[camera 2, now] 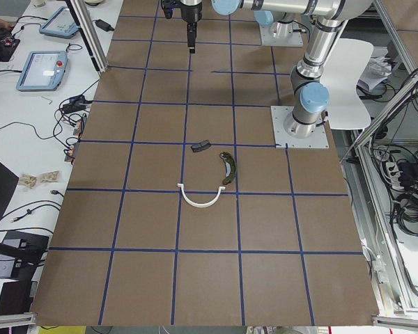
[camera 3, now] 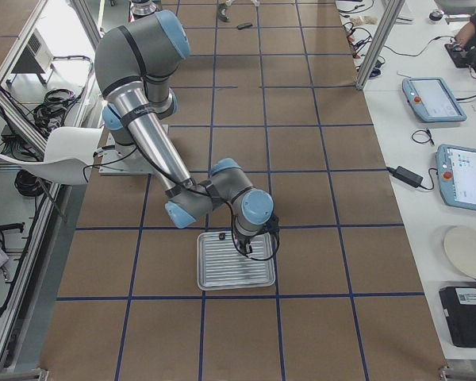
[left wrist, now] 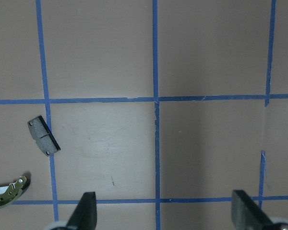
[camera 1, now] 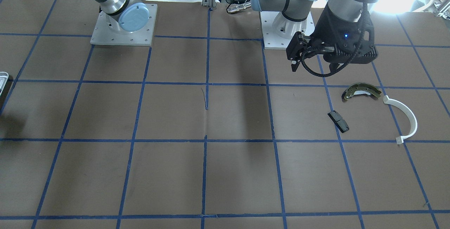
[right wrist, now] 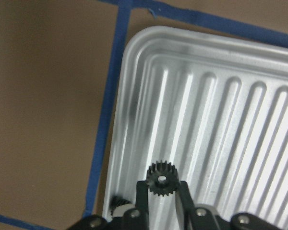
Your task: Place bearing gear from tray to pile
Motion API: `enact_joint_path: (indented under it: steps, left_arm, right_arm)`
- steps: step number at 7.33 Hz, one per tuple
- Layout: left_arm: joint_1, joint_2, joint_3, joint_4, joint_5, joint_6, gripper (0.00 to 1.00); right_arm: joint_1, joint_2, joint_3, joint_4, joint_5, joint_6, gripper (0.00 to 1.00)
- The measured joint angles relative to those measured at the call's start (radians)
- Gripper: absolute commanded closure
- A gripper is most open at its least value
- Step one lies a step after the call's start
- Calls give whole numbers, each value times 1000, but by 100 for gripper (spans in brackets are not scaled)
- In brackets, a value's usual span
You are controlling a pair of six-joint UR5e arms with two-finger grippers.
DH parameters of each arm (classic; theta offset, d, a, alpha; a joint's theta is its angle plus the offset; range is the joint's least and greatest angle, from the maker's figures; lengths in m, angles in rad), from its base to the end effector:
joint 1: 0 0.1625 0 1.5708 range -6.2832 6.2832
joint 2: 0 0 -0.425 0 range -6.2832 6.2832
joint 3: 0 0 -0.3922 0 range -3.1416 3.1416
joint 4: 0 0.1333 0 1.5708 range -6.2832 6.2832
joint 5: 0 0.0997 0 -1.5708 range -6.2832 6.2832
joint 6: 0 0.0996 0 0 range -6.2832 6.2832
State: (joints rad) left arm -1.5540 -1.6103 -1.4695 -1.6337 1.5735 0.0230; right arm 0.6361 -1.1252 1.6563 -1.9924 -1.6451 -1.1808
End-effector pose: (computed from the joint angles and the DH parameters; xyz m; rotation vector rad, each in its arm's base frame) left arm -0.1245 -0.5100 0.5117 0.0097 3.1389 0.0018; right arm -0.4156 -0.4634 0.2377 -0.3839 3.0533 0.1824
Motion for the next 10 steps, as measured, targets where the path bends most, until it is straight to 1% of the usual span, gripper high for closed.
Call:
enact_joint_path:
  steps: [1,3,5,6,7,9,10]
  left_arm:
    - [0,0,0,0,-1,0,0]
    - [0,0,-1,1,-1,0,0]
    - [0,0,0,1,-1,1,0]
    - [0,1,0,2,-1,2,0]
    - [1,1,0,2,-1,3,0]
    - [1,1,1,2,-1,4,0]
    - [1,1,0,2,-1,5,0]
  right_arm:
    - [49,-59,2,60,-1,57,93]
    - [220,-193,39,190,2,302,93]
    - [425,-295,133,212,14,617,94]
    - [542,-322,165,205,38,801,94]
    - [666,-324,180,179,65,982,94]
    - [909,-257,188,48,103,1334,92]
    - [1018,-199,187,-66,138,1508,92]
